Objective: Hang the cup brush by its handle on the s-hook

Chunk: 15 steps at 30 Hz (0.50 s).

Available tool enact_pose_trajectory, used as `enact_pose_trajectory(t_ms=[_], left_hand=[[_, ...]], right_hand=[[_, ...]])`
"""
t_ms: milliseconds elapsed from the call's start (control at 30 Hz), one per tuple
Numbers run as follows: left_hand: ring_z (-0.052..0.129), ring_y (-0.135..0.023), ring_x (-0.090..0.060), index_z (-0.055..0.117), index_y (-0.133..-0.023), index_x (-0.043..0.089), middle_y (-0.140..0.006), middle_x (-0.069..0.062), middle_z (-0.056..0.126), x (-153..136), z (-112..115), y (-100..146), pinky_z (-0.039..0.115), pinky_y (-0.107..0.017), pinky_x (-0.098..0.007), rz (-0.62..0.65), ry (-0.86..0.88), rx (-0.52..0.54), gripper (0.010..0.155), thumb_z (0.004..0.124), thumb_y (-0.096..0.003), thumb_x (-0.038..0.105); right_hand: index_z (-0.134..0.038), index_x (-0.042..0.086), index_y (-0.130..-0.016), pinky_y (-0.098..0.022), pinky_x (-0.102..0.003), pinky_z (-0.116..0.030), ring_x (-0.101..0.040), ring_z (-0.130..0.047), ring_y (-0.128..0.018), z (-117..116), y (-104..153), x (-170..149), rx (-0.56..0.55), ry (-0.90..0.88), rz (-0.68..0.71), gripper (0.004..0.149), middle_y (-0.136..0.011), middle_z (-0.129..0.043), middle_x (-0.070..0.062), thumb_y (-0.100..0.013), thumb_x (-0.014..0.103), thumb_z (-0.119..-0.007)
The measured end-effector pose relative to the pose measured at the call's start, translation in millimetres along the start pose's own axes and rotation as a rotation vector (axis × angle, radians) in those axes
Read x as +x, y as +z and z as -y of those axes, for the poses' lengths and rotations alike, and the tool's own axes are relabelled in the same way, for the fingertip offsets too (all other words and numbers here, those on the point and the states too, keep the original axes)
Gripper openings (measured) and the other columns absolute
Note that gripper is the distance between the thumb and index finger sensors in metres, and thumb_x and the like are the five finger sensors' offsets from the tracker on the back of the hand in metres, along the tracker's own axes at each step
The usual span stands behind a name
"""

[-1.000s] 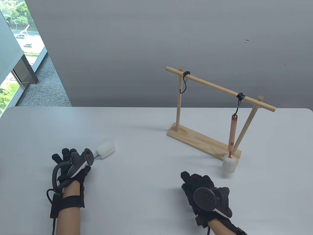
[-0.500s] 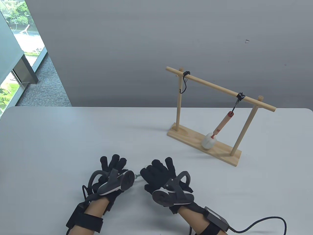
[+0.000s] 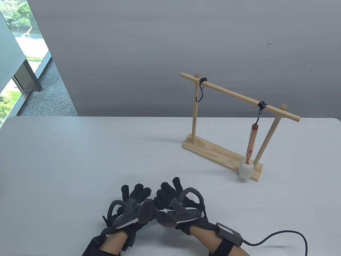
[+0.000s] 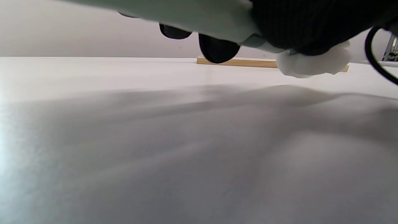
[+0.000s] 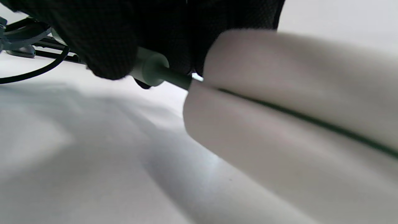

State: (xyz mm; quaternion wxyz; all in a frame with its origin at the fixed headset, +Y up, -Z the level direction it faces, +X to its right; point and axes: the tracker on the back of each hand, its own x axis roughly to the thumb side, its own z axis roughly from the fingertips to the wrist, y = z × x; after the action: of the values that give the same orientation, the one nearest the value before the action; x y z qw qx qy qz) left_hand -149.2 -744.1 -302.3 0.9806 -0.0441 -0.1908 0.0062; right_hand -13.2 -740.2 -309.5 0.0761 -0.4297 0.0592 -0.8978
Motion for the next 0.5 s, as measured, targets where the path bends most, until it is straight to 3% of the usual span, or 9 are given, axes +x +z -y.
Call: enact_pose_trajectory(t_ms=[500], left_hand=[[0.063,-0.109,-0.039,0.084,-0.084,0.030,-0.109,-0.004,0.071,1.5,4.1,2.5,0.035,-0.070,-0.072,0.015,-0.052,0.043,0.053,0.075,-0.0402,0.058]], right_hand=[[-0.082,0.008,-0.086,-0.064,-0.073,-0.037,-0.045,-0.073,-0.093,-6.7,0.0,0.2,-0.027,0.039,0.021,0.052,-0.091,-0.083,-0.017,-0.047,0.042,-0.079]])
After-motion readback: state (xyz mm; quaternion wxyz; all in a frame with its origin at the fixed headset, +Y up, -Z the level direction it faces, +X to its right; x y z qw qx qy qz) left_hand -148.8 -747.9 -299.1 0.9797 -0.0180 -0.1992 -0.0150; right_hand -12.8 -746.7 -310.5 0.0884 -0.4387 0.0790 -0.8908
